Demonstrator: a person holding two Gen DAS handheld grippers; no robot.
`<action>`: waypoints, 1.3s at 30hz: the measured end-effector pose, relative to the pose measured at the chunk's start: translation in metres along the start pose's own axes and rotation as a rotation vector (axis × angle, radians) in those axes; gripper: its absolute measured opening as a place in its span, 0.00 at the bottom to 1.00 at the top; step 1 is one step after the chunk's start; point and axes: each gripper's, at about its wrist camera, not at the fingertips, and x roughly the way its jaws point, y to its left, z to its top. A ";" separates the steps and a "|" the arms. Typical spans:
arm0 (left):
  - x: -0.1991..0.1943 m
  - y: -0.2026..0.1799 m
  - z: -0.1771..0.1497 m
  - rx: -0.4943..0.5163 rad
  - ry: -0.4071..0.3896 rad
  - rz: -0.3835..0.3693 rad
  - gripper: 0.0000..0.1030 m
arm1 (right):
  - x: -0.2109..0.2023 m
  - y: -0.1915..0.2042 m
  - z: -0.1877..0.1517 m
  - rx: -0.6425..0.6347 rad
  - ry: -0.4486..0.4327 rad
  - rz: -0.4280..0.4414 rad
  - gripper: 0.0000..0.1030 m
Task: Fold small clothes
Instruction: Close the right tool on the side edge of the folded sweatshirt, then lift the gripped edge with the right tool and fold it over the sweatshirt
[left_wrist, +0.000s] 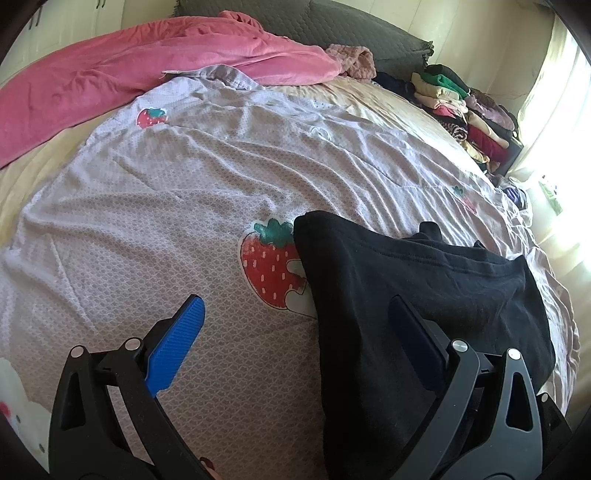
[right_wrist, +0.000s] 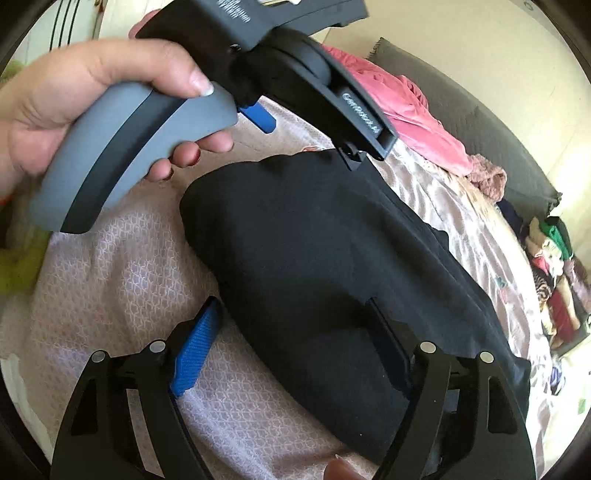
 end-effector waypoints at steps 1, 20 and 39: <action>0.001 0.000 0.000 -0.001 0.001 -0.004 0.91 | 0.002 0.001 0.000 -0.003 -0.008 -0.012 0.76; 0.008 -0.009 -0.005 -0.058 0.031 -0.165 0.90 | -0.025 -0.036 -0.001 0.250 -0.166 0.020 0.11; -0.022 -0.078 -0.009 0.043 0.001 -0.266 0.36 | -0.063 -0.057 -0.025 0.350 -0.249 -0.014 0.10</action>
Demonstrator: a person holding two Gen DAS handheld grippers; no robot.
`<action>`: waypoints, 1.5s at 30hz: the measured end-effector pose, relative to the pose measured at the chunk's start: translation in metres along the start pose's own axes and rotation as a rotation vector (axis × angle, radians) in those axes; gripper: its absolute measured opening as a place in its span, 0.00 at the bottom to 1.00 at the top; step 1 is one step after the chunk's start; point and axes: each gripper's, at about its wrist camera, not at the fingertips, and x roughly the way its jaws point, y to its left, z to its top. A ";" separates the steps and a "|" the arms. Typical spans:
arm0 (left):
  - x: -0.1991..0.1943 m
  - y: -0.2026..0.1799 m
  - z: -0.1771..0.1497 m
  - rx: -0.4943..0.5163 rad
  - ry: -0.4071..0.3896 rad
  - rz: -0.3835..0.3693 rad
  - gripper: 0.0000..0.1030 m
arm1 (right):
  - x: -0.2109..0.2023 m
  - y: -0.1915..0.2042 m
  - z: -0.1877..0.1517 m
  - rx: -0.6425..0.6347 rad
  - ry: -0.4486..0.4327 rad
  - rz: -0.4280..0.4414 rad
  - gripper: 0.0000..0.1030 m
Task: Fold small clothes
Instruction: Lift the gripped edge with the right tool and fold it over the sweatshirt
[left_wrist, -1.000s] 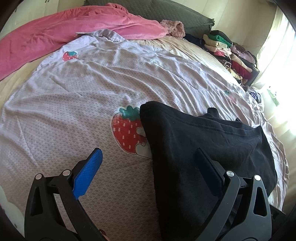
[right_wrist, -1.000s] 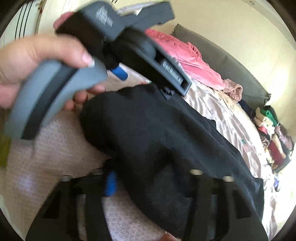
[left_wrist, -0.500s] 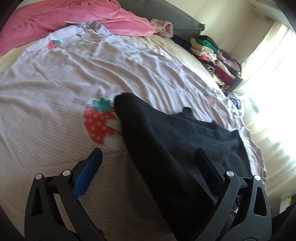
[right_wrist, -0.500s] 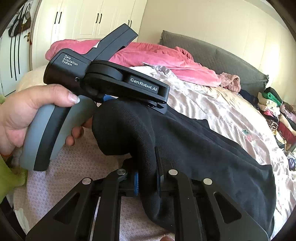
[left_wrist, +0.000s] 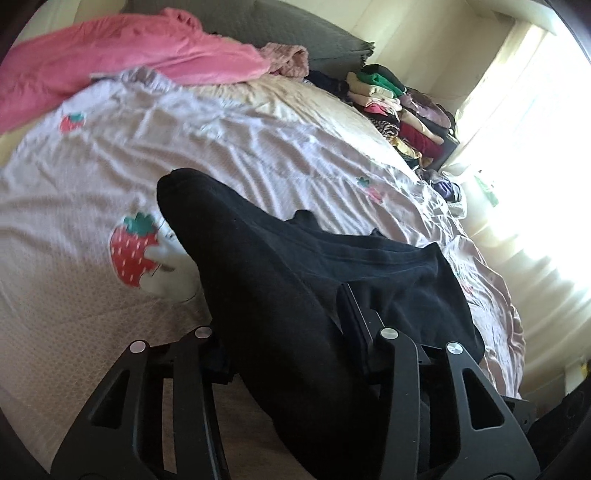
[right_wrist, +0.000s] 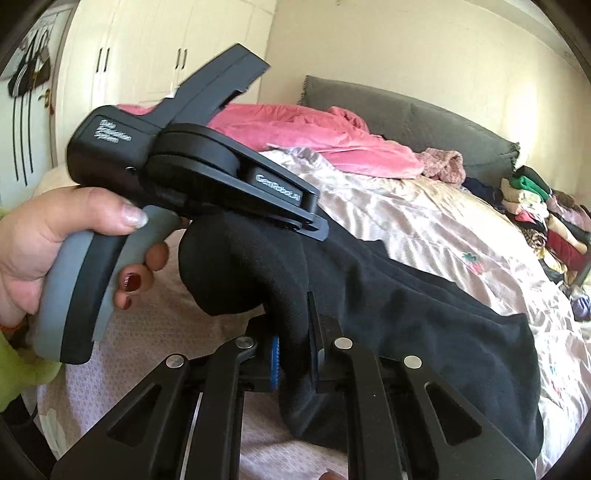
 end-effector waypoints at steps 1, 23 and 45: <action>-0.001 -0.005 0.001 0.007 -0.004 0.004 0.36 | -0.004 -0.004 0.000 0.013 -0.005 -0.006 0.09; 0.036 -0.140 0.025 0.187 0.033 -0.009 0.36 | -0.057 -0.100 -0.036 0.374 -0.027 -0.074 0.08; 0.114 -0.215 -0.014 0.217 0.195 -0.207 0.45 | -0.070 -0.181 -0.112 0.817 0.095 -0.089 0.08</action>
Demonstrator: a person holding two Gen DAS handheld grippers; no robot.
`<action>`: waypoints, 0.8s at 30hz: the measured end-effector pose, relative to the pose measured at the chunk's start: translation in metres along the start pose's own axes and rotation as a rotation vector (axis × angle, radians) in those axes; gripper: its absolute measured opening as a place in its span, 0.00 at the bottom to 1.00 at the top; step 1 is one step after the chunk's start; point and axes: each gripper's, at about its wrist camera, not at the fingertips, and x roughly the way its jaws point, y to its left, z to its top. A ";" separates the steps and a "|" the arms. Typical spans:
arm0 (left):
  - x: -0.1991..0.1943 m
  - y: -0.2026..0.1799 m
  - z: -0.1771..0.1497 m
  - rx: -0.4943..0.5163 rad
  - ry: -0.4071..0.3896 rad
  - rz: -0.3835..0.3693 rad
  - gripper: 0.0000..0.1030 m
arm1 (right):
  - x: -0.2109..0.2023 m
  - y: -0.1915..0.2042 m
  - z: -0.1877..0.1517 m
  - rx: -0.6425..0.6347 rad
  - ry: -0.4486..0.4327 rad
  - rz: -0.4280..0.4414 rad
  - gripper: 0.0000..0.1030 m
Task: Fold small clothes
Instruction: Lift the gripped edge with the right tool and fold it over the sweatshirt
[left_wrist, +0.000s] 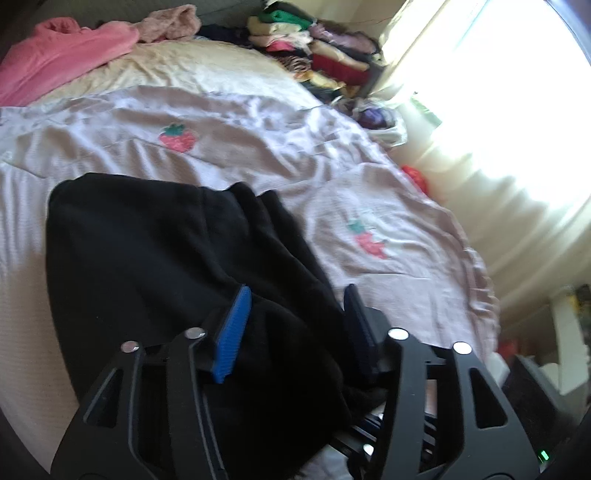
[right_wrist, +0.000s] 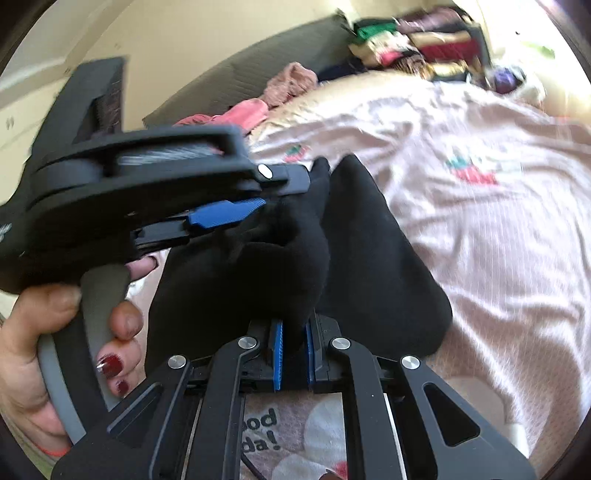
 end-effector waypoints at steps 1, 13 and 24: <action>-0.011 0.002 0.000 0.001 -0.030 -0.026 0.45 | -0.002 -0.001 -0.001 0.016 0.001 0.005 0.08; -0.030 0.082 -0.021 -0.053 -0.050 0.264 0.51 | -0.018 -0.009 0.008 0.068 0.005 0.075 0.77; -0.037 0.070 -0.029 -0.007 -0.075 0.256 0.55 | 0.007 -0.023 0.042 0.098 0.039 0.107 0.22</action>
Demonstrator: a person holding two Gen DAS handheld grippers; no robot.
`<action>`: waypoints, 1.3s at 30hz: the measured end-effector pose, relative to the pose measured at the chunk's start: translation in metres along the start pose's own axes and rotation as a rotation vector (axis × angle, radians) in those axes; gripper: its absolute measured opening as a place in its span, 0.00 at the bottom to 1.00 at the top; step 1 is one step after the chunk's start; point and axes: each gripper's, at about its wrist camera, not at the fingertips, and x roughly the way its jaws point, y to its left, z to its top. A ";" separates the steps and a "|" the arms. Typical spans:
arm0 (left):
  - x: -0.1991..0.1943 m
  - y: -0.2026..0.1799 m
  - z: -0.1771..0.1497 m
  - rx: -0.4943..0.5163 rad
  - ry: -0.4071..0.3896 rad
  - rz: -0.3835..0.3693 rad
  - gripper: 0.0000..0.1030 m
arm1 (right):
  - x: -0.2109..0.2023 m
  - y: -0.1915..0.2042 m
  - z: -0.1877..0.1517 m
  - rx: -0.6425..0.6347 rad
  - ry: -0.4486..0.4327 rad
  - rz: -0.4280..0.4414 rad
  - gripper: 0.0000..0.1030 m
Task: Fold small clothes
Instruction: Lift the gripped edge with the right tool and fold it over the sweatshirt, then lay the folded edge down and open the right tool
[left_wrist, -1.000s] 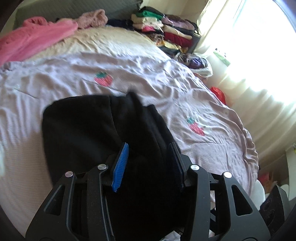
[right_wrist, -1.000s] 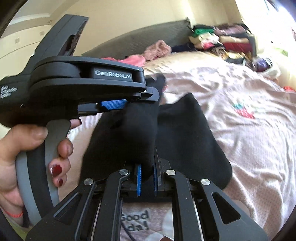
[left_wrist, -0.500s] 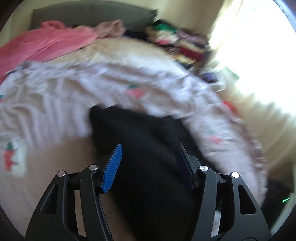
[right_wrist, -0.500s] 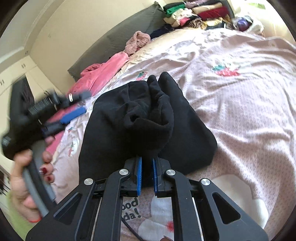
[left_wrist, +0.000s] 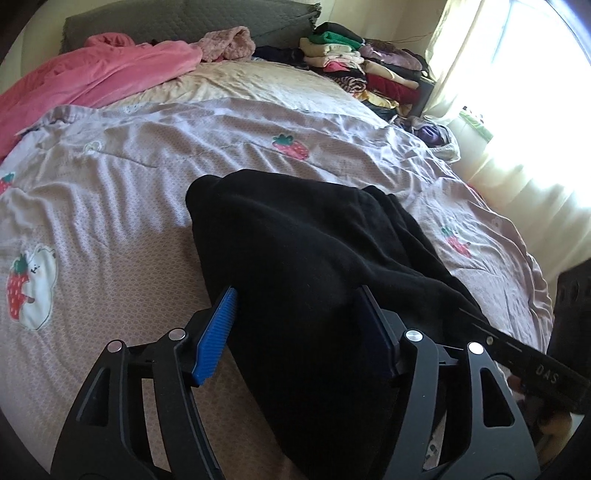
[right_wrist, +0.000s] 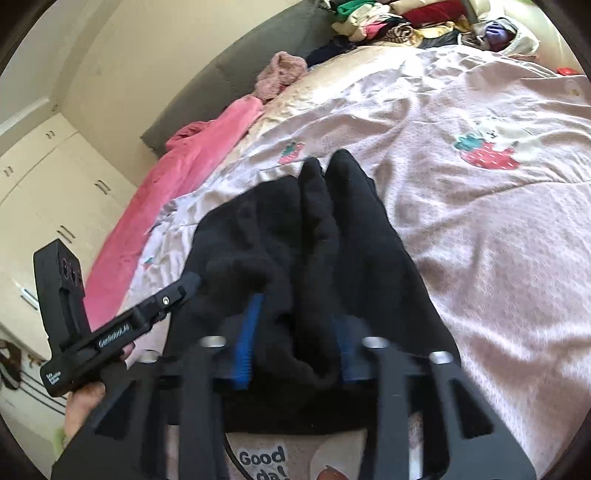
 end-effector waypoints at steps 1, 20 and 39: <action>-0.004 -0.004 0.000 0.007 -0.004 -0.010 0.56 | -0.005 0.004 0.000 -0.030 -0.017 -0.011 0.20; 0.005 -0.049 -0.017 0.138 0.038 -0.018 0.60 | -0.030 -0.010 -0.011 -0.095 -0.046 -0.226 0.47; -0.040 -0.050 -0.044 0.134 0.002 -0.008 0.72 | -0.068 0.032 -0.088 -0.345 0.051 -0.228 0.69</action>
